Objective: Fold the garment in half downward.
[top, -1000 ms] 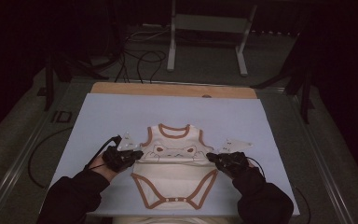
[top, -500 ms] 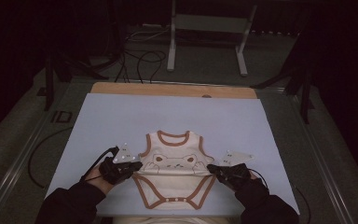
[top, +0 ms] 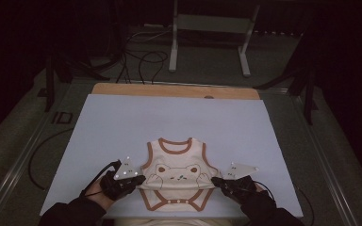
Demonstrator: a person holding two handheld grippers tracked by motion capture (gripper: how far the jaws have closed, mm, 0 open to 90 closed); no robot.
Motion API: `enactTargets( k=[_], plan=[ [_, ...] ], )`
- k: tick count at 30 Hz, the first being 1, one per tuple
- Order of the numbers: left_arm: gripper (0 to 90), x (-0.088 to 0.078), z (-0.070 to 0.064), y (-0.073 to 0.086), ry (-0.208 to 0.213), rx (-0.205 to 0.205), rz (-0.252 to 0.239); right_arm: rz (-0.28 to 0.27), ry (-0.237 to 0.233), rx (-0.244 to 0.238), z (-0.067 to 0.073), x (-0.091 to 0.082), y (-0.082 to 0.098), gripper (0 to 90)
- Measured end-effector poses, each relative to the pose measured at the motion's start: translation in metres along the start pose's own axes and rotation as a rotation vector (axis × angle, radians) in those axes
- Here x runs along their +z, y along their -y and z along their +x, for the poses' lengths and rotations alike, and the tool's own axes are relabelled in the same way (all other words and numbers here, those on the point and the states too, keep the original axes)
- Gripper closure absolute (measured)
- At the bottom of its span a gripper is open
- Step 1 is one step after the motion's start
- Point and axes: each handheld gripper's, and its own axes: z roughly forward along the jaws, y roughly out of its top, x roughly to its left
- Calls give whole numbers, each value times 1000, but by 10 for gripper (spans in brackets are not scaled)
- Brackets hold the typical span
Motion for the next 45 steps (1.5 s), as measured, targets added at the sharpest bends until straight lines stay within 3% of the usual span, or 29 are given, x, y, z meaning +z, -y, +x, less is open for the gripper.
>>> enactTargets(
  k=[9,22,26,34,45],
  plan=[
    [895,3,-12,14,24,-10,15,30,-24,9,12,-2,14,896],
    [894,8,-23,30,65,-57,17,78,-41,19,16,3,28,896],
    [894,9,-26,32,68,-50,23,86,-42,21,17,4,31,896],
    [893,15,-26,40,86,-64,34,104,-56,35,18,7,38,896],
    [884,25,-23,49,103,-51,35,129,-73,44,17,16,45,891]
  ],
)
